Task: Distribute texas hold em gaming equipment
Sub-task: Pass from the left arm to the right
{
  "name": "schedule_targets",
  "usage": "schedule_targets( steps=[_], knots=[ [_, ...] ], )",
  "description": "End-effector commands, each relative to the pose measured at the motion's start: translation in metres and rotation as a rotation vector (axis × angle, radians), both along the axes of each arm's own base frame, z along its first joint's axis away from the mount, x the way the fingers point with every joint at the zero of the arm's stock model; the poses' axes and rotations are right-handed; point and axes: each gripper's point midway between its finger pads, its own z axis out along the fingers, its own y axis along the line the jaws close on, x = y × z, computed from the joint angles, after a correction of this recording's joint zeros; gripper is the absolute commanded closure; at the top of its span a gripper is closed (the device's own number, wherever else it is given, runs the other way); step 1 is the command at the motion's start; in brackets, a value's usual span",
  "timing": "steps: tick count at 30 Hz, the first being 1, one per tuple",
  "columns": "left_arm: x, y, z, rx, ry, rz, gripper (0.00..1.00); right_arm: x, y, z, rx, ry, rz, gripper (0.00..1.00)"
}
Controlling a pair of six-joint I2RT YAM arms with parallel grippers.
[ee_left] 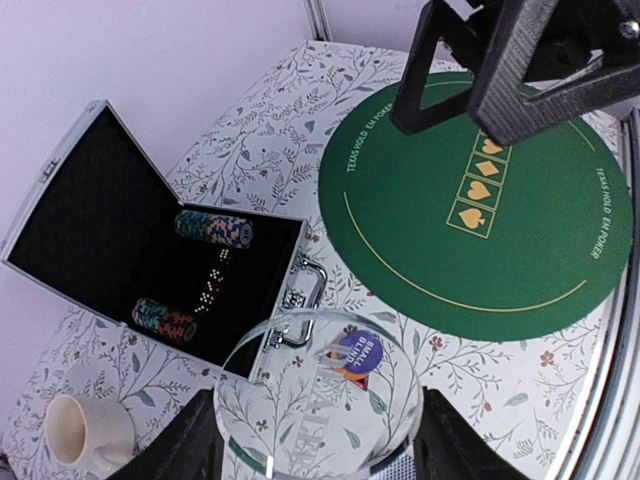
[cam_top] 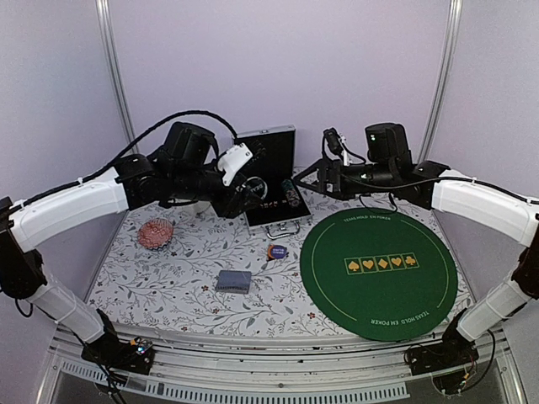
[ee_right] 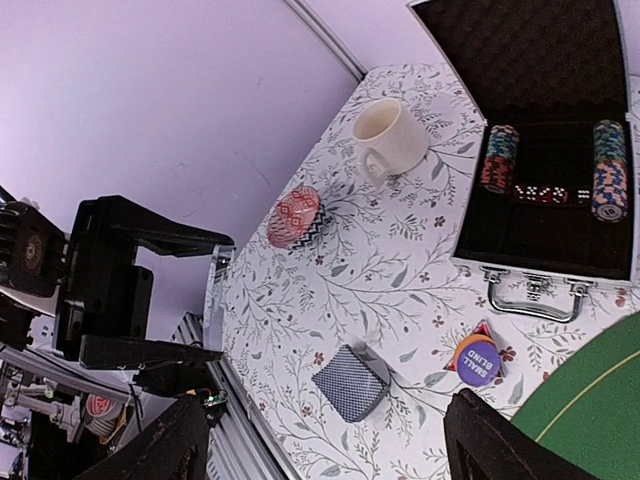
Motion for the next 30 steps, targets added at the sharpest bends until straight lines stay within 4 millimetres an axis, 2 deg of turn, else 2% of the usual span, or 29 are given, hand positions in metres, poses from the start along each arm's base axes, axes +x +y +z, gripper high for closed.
schedule_targets(
  steps=[1,5,12,18,21,25,27,30],
  knots=[
    [-0.002,-0.002,0.030,-0.034,-0.138,-0.020,0.77,-0.012,0.018,0.032,0.087,-0.021,0.095,0.17],
    [-0.006,-0.003,0.043,-0.049,-0.197,-0.021,0.78,-0.019,0.028,0.046,0.115,-0.057,0.108,0.18],
    [-0.020,-0.012,0.050,-0.075,-0.266,-0.077,0.78,-0.037,0.047,0.058,0.168,-0.079,0.169,0.20],
    [-0.025,-0.020,0.045,-0.058,-0.285,-0.095,0.78,-0.039,0.060,0.053,0.186,-0.057,0.200,0.26],
    [-0.025,-0.021,0.043,-0.047,-0.291,-0.092,0.78,-0.036,0.067,0.044,0.176,-0.032,0.201,0.31],
    [-0.028,-0.023,0.041,-0.039,-0.295,-0.101,0.78,-0.035,0.077,0.037,0.180,-0.007,0.223,0.44],
    [-0.029,-0.023,0.037,-0.030,-0.296,-0.110,0.78,-0.035,0.082,0.037,0.186,-0.007,0.239,0.55],
    [-0.027,-0.022,0.033,-0.013,-0.301,-0.105,0.78,-0.032,0.086,0.030,0.162,0.011,0.238,0.78]
  ],
)
